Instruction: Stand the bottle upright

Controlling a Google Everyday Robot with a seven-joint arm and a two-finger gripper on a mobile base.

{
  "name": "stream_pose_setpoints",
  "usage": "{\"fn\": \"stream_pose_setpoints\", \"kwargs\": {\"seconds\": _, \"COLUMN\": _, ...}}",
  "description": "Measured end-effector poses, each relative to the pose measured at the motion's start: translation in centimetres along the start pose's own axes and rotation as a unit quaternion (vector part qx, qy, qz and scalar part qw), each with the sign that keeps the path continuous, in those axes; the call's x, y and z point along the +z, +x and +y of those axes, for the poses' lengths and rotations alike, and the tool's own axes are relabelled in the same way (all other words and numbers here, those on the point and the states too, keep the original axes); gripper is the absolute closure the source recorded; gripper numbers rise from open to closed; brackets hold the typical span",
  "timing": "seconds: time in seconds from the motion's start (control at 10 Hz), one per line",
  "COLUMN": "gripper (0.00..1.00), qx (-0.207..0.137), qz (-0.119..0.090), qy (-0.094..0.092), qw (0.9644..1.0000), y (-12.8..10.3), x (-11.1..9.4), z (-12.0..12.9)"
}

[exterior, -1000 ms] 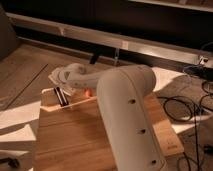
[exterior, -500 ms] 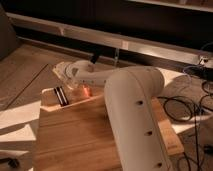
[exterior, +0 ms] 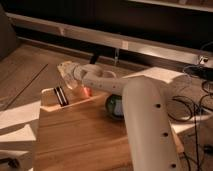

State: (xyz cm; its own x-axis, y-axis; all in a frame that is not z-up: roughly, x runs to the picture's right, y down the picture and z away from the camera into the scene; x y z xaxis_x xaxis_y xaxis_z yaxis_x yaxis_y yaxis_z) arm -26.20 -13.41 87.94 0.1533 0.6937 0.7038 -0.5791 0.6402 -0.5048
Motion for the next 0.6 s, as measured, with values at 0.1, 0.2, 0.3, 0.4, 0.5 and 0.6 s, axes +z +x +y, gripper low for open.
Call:
{"fn": "stream_pose_setpoints", "kwargs": {"seconds": 0.1, "gripper": 0.91, "qx": 0.015, "qz": -0.009, "qy": -0.007, "qw": 0.9998, "y": 0.9, "x": 0.0, "z": 0.9}}
{"fn": "stream_pose_setpoints", "kwargs": {"seconds": 0.2, "gripper": 0.91, "qx": 0.021, "qz": -0.013, "qy": -0.014, "qw": 0.9996, "y": 1.5, "x": 0.2, "z": 1.8}}
{"fn": "stream_pose_setpoints", "kwargs": {"seconds": 0.3, "gripper": 0.91, "qx": 0.025, "qz": -0.015, "qy": -0.019, "qw": 0.9994, "y": 2.1, "x": 0.1, "z": 2.4}}
{"fn": "stream_pose_setpoints", "kwargs": {"seconds": 0.4, "gripper": 0.91, "qx": 0.025, "qz": -0.017, "qy": -0.023, "qw": 0.9993, "y": 2.4, "x": 0.1, "z": 2.9}}
{"fn": "stream_pose_setpoints", "kwargs": {"seconds": 0.5, "gripper": 0.91, "qx": 0.020, "qz": -0.018, "qy": -0.029, "qw": 0.9992, "y": 2.6, "x": 0.0, "z": 3.5}}
{"fn": "stream_pose_setpoints", "kwargs": {"seconds": 0.6, "gripper": 0.91, "qx": 0.012, "qz": -0.016, "qy": -0.034, "qw": 0.9992, "y": 2.7, "x": 0.0, "z": 4.0}}
